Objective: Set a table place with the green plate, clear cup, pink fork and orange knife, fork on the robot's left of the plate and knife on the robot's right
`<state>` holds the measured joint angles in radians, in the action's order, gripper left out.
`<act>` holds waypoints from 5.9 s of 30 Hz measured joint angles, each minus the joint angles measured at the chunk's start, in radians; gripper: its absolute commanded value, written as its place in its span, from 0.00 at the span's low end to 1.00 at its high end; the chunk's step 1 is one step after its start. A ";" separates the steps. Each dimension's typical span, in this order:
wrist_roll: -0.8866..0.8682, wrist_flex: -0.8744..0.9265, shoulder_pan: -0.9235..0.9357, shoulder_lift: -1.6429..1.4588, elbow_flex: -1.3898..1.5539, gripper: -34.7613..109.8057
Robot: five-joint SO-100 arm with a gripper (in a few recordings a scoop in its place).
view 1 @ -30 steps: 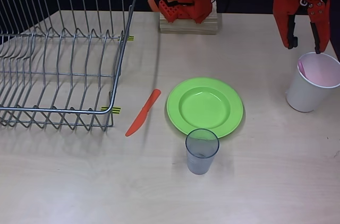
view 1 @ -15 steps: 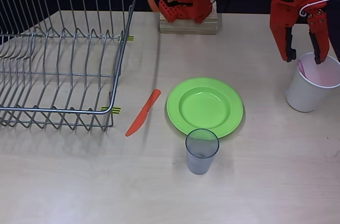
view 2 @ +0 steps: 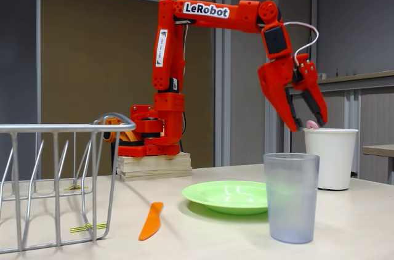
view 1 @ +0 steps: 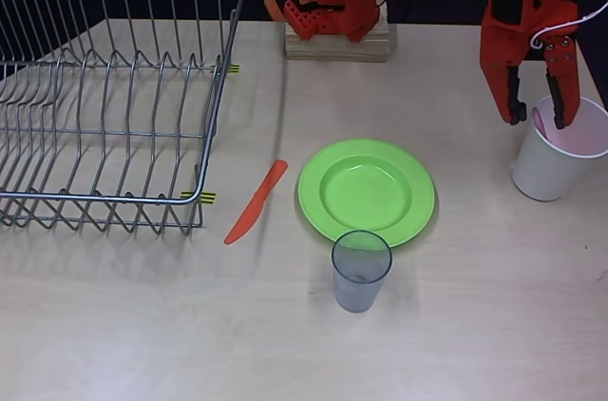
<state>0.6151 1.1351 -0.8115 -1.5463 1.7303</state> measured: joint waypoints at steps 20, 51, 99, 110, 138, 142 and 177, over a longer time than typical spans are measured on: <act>-0.018 -0.051 -0.008 0.017 -0.014 0.24; -0.443 0.373 0.227 -0.273 -0.376 0.24; -1.154 -0.327 0.181 -0.077 0.419 0.24; -1.925 -0.353 0.160 -0.103 0.466 0.24; -2.436 -0.463 0.101 0.133 0.402 0.33; -2.439 -0.476 0.104 0.140 0.403 0.33; -0.744 -0.330 0.391 -0.864 1.069 0.24</act>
<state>-0.1289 0.8053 -0.4203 -2.4099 2.7995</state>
